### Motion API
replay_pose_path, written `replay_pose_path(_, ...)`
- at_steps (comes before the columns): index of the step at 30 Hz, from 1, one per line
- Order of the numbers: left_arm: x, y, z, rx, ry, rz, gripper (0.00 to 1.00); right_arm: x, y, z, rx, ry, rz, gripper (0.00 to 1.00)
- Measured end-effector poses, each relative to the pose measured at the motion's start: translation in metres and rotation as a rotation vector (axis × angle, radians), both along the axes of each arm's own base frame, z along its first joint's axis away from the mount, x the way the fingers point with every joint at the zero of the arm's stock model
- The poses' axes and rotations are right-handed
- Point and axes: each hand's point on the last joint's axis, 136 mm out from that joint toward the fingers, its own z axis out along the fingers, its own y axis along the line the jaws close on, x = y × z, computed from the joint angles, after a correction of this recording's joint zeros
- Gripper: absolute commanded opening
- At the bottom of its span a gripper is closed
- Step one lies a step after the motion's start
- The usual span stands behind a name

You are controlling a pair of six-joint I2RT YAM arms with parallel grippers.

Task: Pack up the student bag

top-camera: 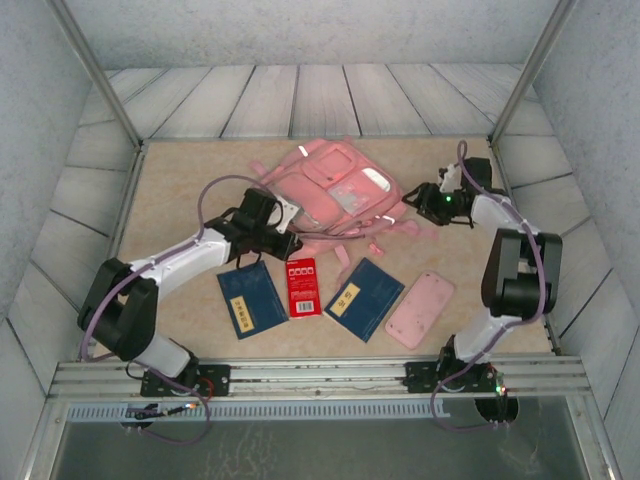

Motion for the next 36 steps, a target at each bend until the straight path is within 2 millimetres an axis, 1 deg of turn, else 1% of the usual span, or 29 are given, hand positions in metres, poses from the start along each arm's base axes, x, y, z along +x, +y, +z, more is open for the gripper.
replay_pose_path(1,0.002,-0.004,0.001,-0.004,0.004,-0.012,0.0,-0.011,0.005,0.003,-0.003,0.003,0.008,0.69)
replay_pose_path(3,0.003,-0.013,0.003,-0.01,0.009,-0.034,0.0,-0.027,0.016,0.007,0.001,-0.001,0.025,0.7)
replay_pose_path(6,0.006,-0.03,0.005,-0.026,0.01,-0.079,0.0,-0.05,0.039,0.013,0.05,-0.002,0.05,0.71)
replay_pose_path(9,0.007,-0.047,0.008,-0.041,0.008,-0.119,0.0,-0.064,0.065,0.01,0.113,0.009,0.065,0.74)
replay_pose_path(10,0.007,-0.053,0.009,-0.045,0.006,-0.132,0.0,-0.067,0.074,0.008,0.134,0.017,0.068,0.78)
replay_pose_path(14,0.004,-0.07,0.015,-0.061,-0.001,-0.169,0.0,-0.07,0.104,0.004,0.209,0.029,0.081,0.79)
replay_pose_path(16,0.002,-0.077,0.017,-0.066,-0.006,-0.185,0.0,-0.066,0.114,0.005,0.24,0.024,0.076,0.79)
replay_pose_path(18,-0.001,-0.082,0.018,-0.07,-0.01,-0.195,0.0,-0.059,0.116,0.005,0.266,0.021,0.054,0.77)
replay_pose_path(22,-0.005,-0.09,0.019,-0.076,-0.014,-0.212,0.0,-0.048,0.118,0.005,0.31,0.01,0.016,0.69)
replay_pose_path(25,-0.007,-0.094,0.016,-0.076,-0.012,-0.221,0.0,-0.042,0.119,0.002,0.334,0.012,-0.005,0.68)
replay_pose_path(28,-0.009,-0.097,0.012,-0.07,-0.004,-0.228,0.0,-0.041,0.12,-0.005,0.35,0.03,-0.024,0.61)
replay_pose_path(30,-0.01,-0.098,0.01,-0.067,0.0,-0.232,0.0,-0.042,0.12,-0.01,0.357,0.042,-0.034,0.53)
replay_pose_path(36,-0.012,-0.097,0.007,-0.052,0.004,-0.232,0.0,-0.044,0.119,-0.021,0.335,0.068,-0.027,0.17)
